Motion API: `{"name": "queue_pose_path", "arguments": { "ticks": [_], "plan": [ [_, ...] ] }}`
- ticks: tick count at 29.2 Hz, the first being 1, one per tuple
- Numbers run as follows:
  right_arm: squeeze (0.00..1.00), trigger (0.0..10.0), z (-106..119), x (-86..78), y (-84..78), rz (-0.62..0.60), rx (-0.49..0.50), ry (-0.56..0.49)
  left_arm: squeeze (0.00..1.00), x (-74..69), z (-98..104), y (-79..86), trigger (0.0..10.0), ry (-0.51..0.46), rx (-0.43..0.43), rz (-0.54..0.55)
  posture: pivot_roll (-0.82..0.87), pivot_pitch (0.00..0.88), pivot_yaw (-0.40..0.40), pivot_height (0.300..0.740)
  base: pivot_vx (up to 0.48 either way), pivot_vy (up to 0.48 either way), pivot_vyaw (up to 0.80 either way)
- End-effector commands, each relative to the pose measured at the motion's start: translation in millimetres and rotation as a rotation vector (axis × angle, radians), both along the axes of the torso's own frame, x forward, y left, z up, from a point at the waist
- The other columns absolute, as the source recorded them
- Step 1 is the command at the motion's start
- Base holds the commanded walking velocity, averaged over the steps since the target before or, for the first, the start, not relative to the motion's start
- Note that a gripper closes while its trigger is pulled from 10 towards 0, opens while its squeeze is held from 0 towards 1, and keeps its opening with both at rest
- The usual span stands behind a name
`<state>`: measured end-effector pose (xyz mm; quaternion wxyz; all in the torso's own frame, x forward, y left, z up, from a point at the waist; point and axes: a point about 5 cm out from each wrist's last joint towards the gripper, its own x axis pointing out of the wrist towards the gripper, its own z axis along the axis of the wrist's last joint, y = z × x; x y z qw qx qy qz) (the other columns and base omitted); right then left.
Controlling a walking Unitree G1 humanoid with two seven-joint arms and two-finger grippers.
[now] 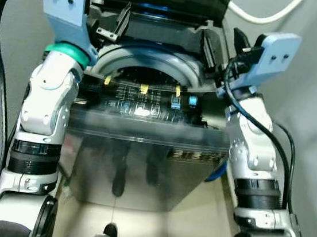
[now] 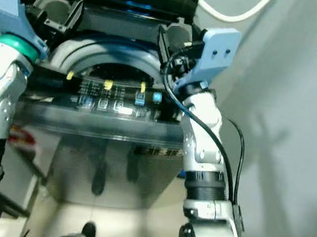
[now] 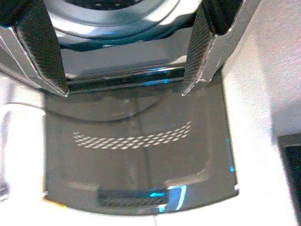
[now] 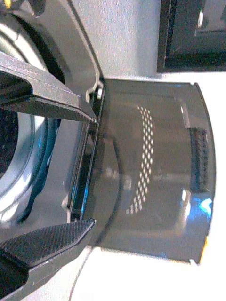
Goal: Clothes washing
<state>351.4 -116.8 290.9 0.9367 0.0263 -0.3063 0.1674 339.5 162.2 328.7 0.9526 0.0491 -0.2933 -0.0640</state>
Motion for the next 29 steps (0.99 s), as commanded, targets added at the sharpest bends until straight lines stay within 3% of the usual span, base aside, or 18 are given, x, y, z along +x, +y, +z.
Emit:
{"name": "queue_pose_path", "arguments": {
  "ticks": [1, 24, 29],
  "plan": [
    [0.0, 10.0, -1.3, -0.7, 1.3, -0.001, -0.005, 0.003, 0.0, -0.3, -1.9, -1.9, 10.0, 0.005, 0.003, -0.003, 0.04, 0.099, -0.028, 0.74, -0.322, 0.0, 0.0],
    [0.0, 10.0, -3.3, -0.3, 3.7, -0.009, -0.047, -0.001, 0.0, 0.7, -1.0, -3.3, 10.0, 0.003, 0.009, -0.004, 0.04, 0.078, -0.028, 0.74, -0.299, 0.0, 0.0],
    [0.0, 10.0, -5.2, 0.6, 4.0, -0.018, -0.073, 0.0, 0.0, 2.7, -4.2, -4.1, 10.0, 0.023, 0.029, 0.003, 0.04, 0.073, -0.026, 0.74, 0.0, 0.0, 0.32]
  ]
}}
